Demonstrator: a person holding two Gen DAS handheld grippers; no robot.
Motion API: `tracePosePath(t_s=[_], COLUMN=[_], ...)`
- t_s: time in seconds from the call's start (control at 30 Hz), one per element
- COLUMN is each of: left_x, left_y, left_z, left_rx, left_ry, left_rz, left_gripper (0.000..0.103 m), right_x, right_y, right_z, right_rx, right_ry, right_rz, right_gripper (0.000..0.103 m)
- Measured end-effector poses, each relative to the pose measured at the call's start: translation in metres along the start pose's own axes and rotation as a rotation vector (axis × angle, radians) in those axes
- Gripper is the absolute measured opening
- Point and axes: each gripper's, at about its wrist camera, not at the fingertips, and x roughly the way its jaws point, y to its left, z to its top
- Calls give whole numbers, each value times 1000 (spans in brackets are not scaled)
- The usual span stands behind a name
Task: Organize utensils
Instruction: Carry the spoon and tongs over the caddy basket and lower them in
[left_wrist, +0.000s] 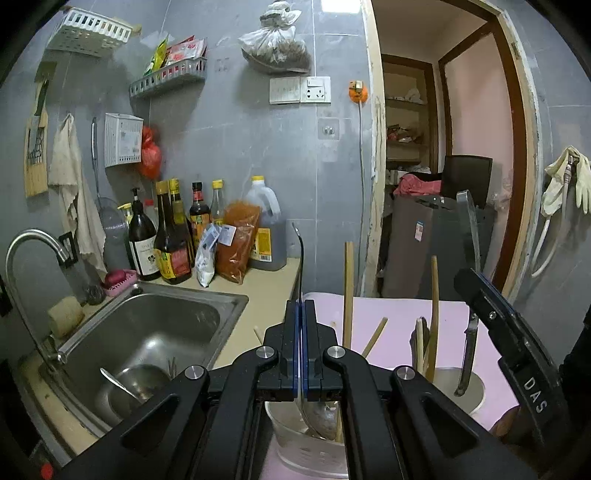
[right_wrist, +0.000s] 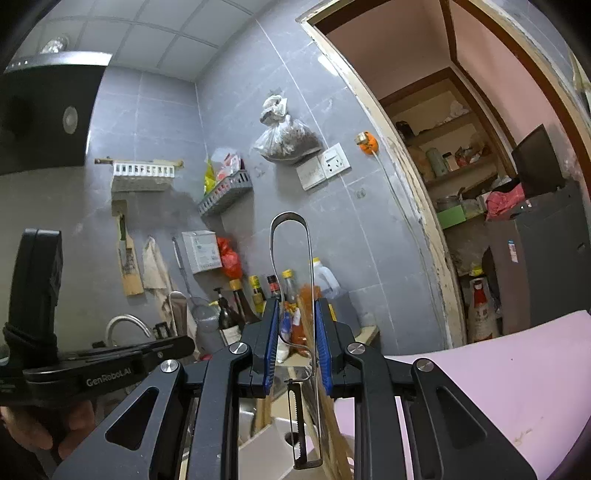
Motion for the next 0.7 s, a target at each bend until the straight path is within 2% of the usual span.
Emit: tracePosePath(t_s=[0.2, 0.3, 0.43, 0.7], left_x=[8, 10, 12, 9], left_y=[-5, -10, -12, -7], left_z=[-13, -18, -25, -35], left_rx=[-34, -15, -10, -60], left_ry=[26, 31, 29, 22], left_rz=[-12, -1, -6, -45], left_gripper=[0, 0, 0, 3], right_x=[-4, -5, -5, -14], right_y=[1, -3, -6, -8], right_z=[-14, -21, -27, -29], right_rx=[-38, -40, -46, -56], right_ry=[6, 22, 44, 90], right_rz=[-115, -151, -166, -176], right_gripper=[17, 17, 17, 19])
